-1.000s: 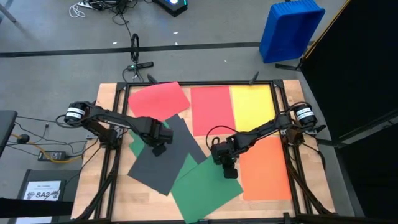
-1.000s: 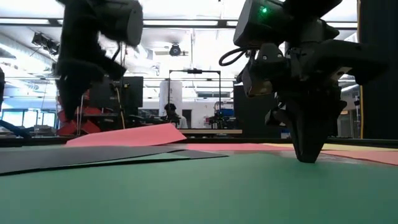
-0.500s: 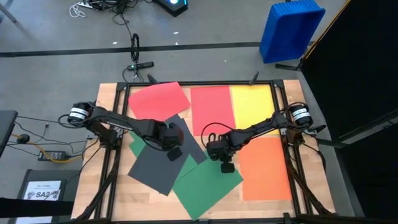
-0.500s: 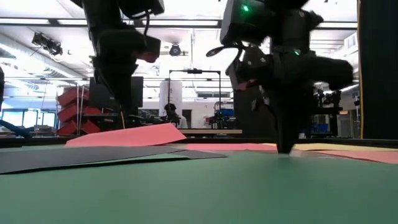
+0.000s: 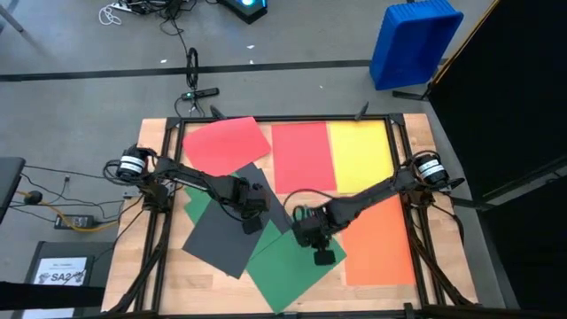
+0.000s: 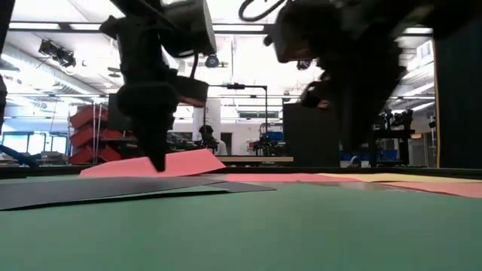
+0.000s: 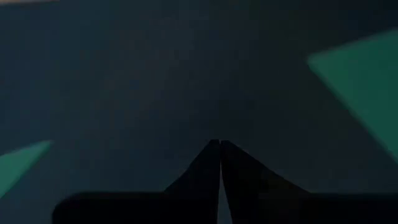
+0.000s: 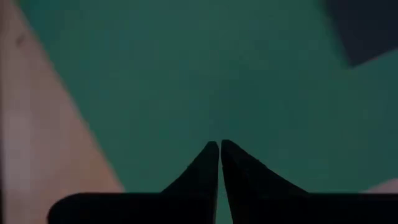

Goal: Organize paper
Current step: Move the green colored paper to the bottom center of the table

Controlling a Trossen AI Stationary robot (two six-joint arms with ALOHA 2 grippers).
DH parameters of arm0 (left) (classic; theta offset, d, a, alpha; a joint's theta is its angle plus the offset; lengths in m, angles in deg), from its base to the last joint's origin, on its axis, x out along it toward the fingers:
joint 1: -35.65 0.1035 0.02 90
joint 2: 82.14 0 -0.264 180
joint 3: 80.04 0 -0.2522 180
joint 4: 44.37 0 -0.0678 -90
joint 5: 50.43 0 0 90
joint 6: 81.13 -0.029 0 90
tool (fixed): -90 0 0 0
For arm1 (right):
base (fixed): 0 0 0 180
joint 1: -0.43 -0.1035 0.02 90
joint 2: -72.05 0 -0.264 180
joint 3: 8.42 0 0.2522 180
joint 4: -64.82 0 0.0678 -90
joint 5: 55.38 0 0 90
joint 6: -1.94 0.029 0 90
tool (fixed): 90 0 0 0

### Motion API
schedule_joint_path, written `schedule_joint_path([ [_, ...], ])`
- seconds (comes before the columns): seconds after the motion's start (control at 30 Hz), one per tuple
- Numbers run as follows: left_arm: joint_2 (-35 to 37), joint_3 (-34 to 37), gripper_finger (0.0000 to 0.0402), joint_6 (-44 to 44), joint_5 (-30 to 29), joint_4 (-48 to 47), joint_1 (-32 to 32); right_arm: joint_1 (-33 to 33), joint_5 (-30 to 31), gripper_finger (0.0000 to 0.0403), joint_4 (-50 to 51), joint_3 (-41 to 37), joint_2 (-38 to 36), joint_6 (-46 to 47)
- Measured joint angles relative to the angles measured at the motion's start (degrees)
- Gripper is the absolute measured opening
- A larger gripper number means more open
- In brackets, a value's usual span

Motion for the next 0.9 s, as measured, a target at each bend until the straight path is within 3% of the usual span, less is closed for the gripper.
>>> schedule_joint_path([
  [0.2, -1.2, 0.0, 0.0000, 0.4, 3.0, -5.9, -0.4, -2.3, -0.2, 0.0000, -2.6, -3.1, 0.0, 4.2],
  [0.43, -0.9, 0.0, 0.0000, 3.5, 7.3, -19.6, -3.4, -2.4, -0.2, 0.0000, -2.4, -5.8, 0.0, 5.5],
  [0.57, 0.6, -0.5, 0.0000, 6.0, 7.2, -22.5, -5.0, -2.4, 0.0, 0.0000, -2.4, -6.0, 0.0, 5.4],
  [0.7, 2.4, -3.4, 0.0000, 6.0, 6.5, -14.7, -6.5, -2.4, -0.7, 0.0000, -2.4, -6.0, 0.0, 5.4],
  [0.9, -0.6, -8.2, 0.0000, -4.7, 10.7, 4.0, -10.3, -4.8, -2.3, 0.0000, -2.6, -6.0, -0.1, 7.9],
])
